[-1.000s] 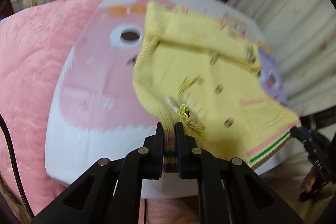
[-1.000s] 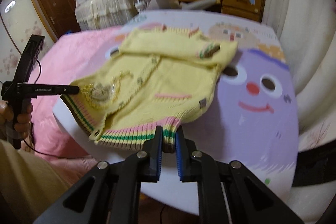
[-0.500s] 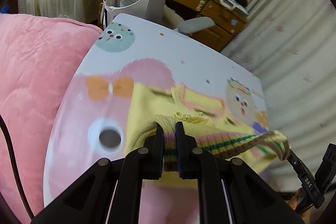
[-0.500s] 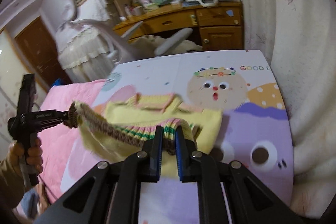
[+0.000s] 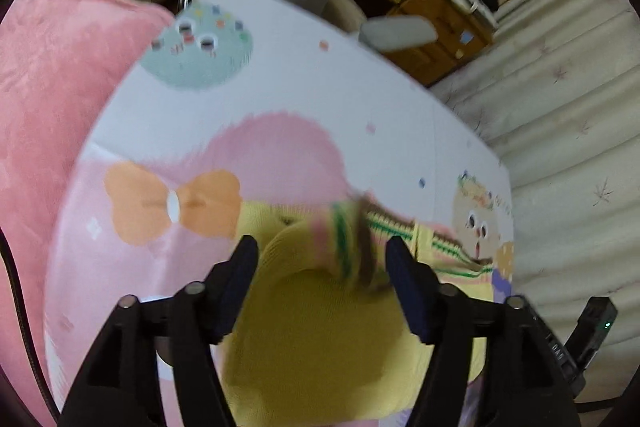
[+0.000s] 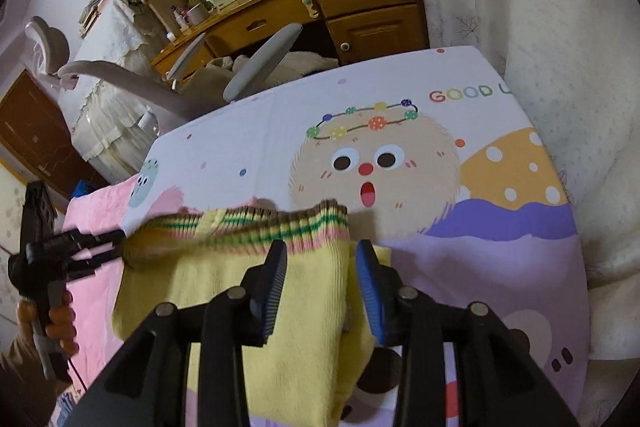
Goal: Fold large clothes
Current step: 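Fold the lifted hem over toward the collar with both grippers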
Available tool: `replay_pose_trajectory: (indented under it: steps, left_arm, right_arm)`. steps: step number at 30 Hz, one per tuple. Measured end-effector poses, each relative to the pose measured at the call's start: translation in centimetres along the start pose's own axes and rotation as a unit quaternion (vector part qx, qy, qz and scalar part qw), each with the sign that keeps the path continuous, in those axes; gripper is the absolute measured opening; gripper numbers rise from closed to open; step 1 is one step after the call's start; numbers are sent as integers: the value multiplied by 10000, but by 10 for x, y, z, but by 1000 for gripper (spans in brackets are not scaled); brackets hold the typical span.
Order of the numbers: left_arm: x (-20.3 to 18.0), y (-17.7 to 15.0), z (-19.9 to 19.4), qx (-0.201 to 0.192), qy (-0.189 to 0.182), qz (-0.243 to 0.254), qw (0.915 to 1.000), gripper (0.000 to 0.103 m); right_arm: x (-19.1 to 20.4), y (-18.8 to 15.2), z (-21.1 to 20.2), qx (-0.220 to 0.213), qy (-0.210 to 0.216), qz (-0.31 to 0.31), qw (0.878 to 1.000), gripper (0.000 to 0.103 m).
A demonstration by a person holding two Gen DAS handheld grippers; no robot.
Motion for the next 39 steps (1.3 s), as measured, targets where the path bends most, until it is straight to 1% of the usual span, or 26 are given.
replay_pose_trajectory:
  steps: [2, 4, 6, 8, 9, 10, 11, 12, 13, 15, 16, 18, 20, 22, 24, 25, 26, 28, 29, 30, 32, 34, 35, 37, 39]
  left_arm:
    - [0, 2, -3, -100, 48, 136, 9998, 66]
    - [1, 3, 2, -131, 290, 368, 9988, 66]
    - [1, 2, 11, -69, 568, 554, 9968, 65]
    - [4, 0, 17, 25, 709, 675, 9952, 63]
    - [4, -2, 22, 66, 775, 755, 9941, 61]
    - [6, -5, 25, 114, 841, 833, 9929, 52]
    - [8, -8, 28, 169, 888, 890, 9919, 40]
    - [8, -10, 35, 278, 1003, 980, 9897, 32]
    - [8, -13, 38, 320, 1095, 1046, 9879, 24]
    - [3, -14, 38, 225, 1223, 1177, 9852, 20]
    - [2, -15, 38, 203, 1309, 1235, 9835, 18]
    - [-2, -17, 38, 162, 1416, 1332, 9808, 18]
    - [-3, -19, 40, 99, 1512, 1431, 9780, 18]
    - [-3, -20, 39, 63, 1537, 1435, 9776, 18]
    - [-3, -19, 38, 68, 1535, 1412, 9780, 20]
    - [-2, -19, 36, 61, 1514, 1399, 9785, 22]
    - [-4, -18, 35, 41, 1540, 1392, 9782, 29]
    - [-5, -18, 27, -51, 1722, 1396, 9751, 39]
    - [-9, -18, 23, -121, 1745, 1419, 9743, 42]
    - [-11, -20, 16, -202, 1735, 1442, 9740, 42]
    - [-18, -30, -4, -385, 1566, 1497, 9755, 43]
    - [-25, -47, -19, -434, 1354, 1607, 9767, 43]
    - [-28, -56, -23, -422, 1273, 1644, 9772, 43]
    - [-34, -79, -24, -272, 1123, 1755, 9777, 43]
    - [-37, -97, -20, -196, 1173, 1893, 9747, 43]
  right_arm:
    - [1, -4, 4, 104, -119, -149, 9998, 36]
    - [3, -7, 13, 264, -268, -287, 9989, 36]
    - [2, -10, 21, 369, -262, -273, 9986, 36]
    - [3, -10, 28, 404, -230, -214, 9987, 36]
    - [3, -10, 30, 397, -243, -201, 9987, 36]
    - [3, -10, 35, 402, -273, -174, 9987, 36]
    - [3, -10, 38, 428, -289, -149, 9986, 36]
    - [4, -11, 41, 463, -312, -126, 9984, 29]
    - [4, -12, 45, 544, -327, -148, 9979, 8]
    - [8, -12, 43, 449, -514, -272, 9973, 6]
    - [12, -12, 34, 245, -602, -371, 9972, 6]
    - [14, -13, 27, 85, -715, -449, 9964, 6]
    - [12, -18, 34, 183, -915, -517, 9943, 6]
    - [7, -24, 45, 392, -970, -439, 9935, 6]
    - [7, -23, 44, 371, -1003, -376, 9936, 7]
    - [7, -20, 42, 403, -988, -286, 9939, 11]
    - [7, -18, 39, 414, -1009, -191, 9939, 12]
    - [9, -15, 28, 303, -1049, -109, 9940, 14]
    - [13, -16, 22, 238, -1045, -126, 9942, 14]
    - [19, -17, 16, 178, -1015, -189, 9945, 14]
    - [34, -23, 3, 49, -931, -361, 9950, 14]
    - [51, -34, -7, 6, -743, -511, 9959, 14]
    - [60, -40, -9, 35, -615, -593, 9963, 14]
    - [79, -57, -9, 125, -454, -777, 9959, 14]
    - [94, -74, -4, 245, -425, -1011, 9937, 14]
Point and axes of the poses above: each gripper's, at about its wrist camera, not at the fingertips, and z roughly the way its jaws point, x to its left, y to its top, the point moved 2 cm from there along z, roughly the way its jaws point, and after that the axes turned 4 degrees about -z, right-handed, at the moved point
